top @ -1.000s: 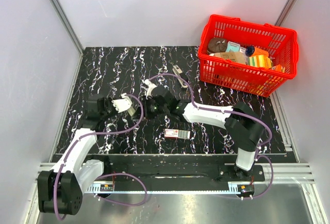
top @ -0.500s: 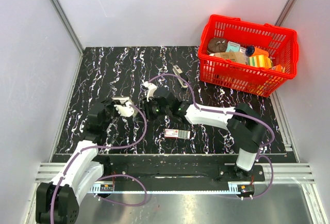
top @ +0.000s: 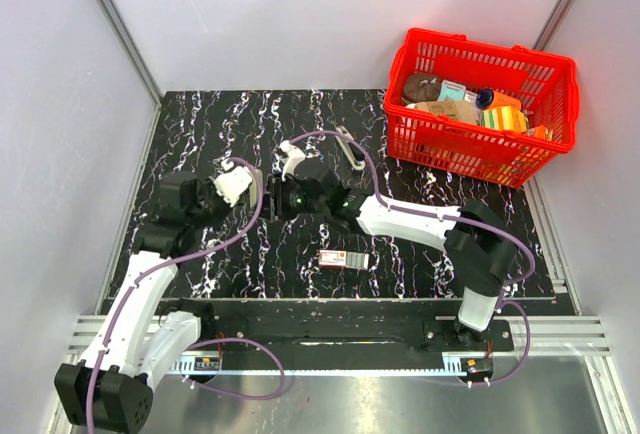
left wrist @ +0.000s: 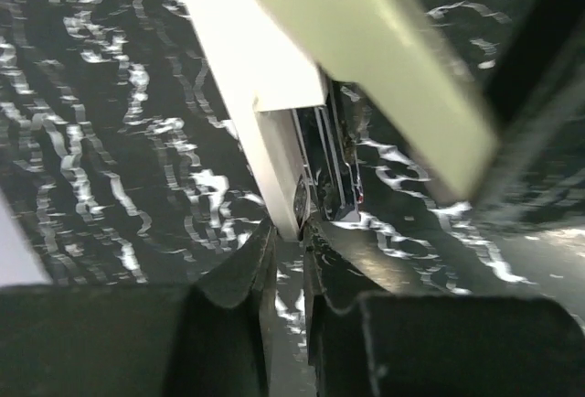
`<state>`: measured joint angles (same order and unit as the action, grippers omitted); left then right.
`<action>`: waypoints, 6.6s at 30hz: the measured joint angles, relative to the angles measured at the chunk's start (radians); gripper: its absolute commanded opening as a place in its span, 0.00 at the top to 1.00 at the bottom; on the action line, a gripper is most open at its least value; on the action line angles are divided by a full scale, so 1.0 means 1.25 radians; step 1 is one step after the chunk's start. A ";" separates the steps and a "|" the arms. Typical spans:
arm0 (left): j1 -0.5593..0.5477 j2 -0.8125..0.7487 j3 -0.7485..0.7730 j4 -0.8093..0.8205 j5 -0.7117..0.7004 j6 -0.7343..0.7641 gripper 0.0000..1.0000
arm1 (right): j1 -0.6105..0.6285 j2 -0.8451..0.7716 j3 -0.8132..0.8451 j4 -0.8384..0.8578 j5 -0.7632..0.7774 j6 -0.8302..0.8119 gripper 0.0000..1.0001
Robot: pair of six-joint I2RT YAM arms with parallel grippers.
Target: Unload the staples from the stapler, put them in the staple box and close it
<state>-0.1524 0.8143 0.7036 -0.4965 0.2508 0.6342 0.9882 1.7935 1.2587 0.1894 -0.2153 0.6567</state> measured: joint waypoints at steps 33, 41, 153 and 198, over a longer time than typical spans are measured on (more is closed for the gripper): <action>0.261 0.103 0.351 -0.241 0.019 -0.275 0.01 | 0.001 0.397 0.627 -0.660 0.244 -0.060 1.00; 0.265 0.103 0.329 -0.220 -0.002 -0.305 0.01 | 0.047 0.581 0.933 -0.891 0.266 -0.088 1.00; -0.144 0.493 0.219 0.178 0.172 -0.517 0.01 | -0.183 -0.022 0.063 -0.335 0.298 0.241 1.00; -0.180 0.549 0.180 0.188 -0.008 -0.102 0.97 | -0.226 -0.144 -0.186 -0.124 -0.023 0.073 1.00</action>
<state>-0.3779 1.5009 0.9283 -0.2615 0.2413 0.5064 0.7063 1.6131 1.0260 0.0349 -0.2447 0.7475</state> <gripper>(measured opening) 0.215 0.381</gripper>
